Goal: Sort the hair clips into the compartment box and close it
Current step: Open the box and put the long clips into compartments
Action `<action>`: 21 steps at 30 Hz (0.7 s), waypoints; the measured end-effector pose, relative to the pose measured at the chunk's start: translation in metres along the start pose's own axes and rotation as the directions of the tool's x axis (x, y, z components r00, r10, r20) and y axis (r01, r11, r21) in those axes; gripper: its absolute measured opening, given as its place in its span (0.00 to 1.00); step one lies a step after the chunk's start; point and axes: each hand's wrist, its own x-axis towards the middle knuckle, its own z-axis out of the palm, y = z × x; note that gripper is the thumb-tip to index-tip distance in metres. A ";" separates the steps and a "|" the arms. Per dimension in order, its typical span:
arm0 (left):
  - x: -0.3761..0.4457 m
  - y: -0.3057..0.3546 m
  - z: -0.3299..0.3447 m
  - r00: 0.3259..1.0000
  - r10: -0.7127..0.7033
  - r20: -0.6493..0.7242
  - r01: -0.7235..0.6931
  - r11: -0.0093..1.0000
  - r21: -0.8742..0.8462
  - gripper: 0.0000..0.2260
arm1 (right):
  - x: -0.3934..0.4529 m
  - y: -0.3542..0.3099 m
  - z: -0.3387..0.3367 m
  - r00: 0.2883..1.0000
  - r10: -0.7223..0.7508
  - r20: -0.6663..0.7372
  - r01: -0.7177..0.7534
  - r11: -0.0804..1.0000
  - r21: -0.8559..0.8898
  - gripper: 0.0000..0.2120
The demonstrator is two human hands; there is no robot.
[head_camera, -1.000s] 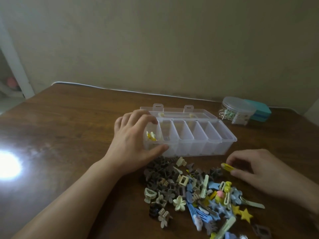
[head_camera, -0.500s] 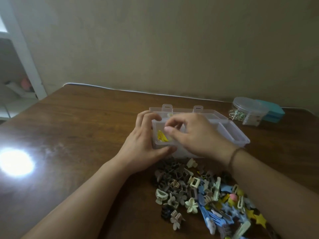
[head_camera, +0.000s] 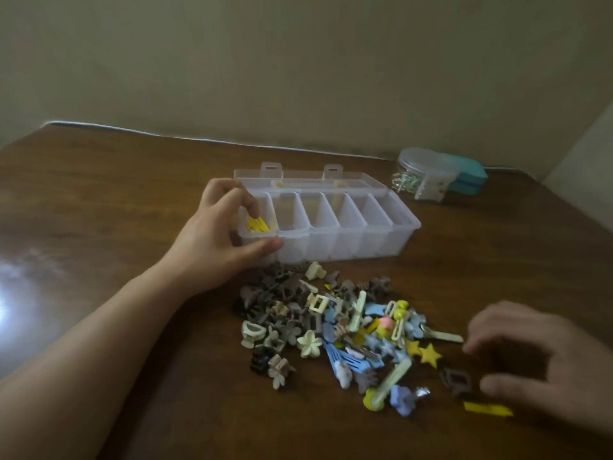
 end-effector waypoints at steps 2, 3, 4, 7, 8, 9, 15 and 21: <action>-0.001 0.000 0.000 1.000 -0.002 0.000 0.002 1.000 -0.015 0.26 | -0.018 0.006 0.014 1.000 0.012 0.002 -0.013 1.000 0.005 0.21; -0.001 0.000 0.000 1.000 -0.003 -0.002 0.003 1.000 -0.017 0.25 | -0.023 0.007 0.020 0.999 0.012 -0.031 -0.012 1.000 -0.008 0.20; -0.001 0.000 0.000 1.000 -0.004 -0.004 0.004 1.000 -0.015 0.25 | -0.026 0.006 0.025 0.997 0.019 -0.068 -0.021 0.999 -0.029 0.18; -0.002 0.000 -0.001 1.000 -0.001 -0.008 0.000 1.000 -0.023 0.25 | -0.031 0.002 0.035 0.989 0.004 -0.150 -0.010 0.999 -0.042 0.11; -0.002 0.000 -0.001 1.000 0.002 -0.008 -0.002 1.000 -0.026 0.25 | -0.032 0.001 0.037 0.988 -0.003 -0.156 -0.005 0.999 -0.047 0.09; -0.002 0.000 -0.001 1.000 0.004 -0.009 -0.005 1.000 -0.027 0.25 | -0.032 0.000 0.038 0.988 -0.012 -0.153 0.004 0.999 -0.054 0.08; -0.001 0.001 -0.002 1.000 -0.008 -0.001 0.008 1.000 -0.025 0.26 | -0.022 -0.019 0.034 0.987 -0.097 -0.127 0.098 0.995 0.002 0.13; 0.000 0.005 -0.004 0.999 -0.054 -0.007 0.053 0.994 -0.099 0.32 | 0.061 -0.071 0.004 0.921 -0.226 -0.316 0.265 0.961 0.083 0.09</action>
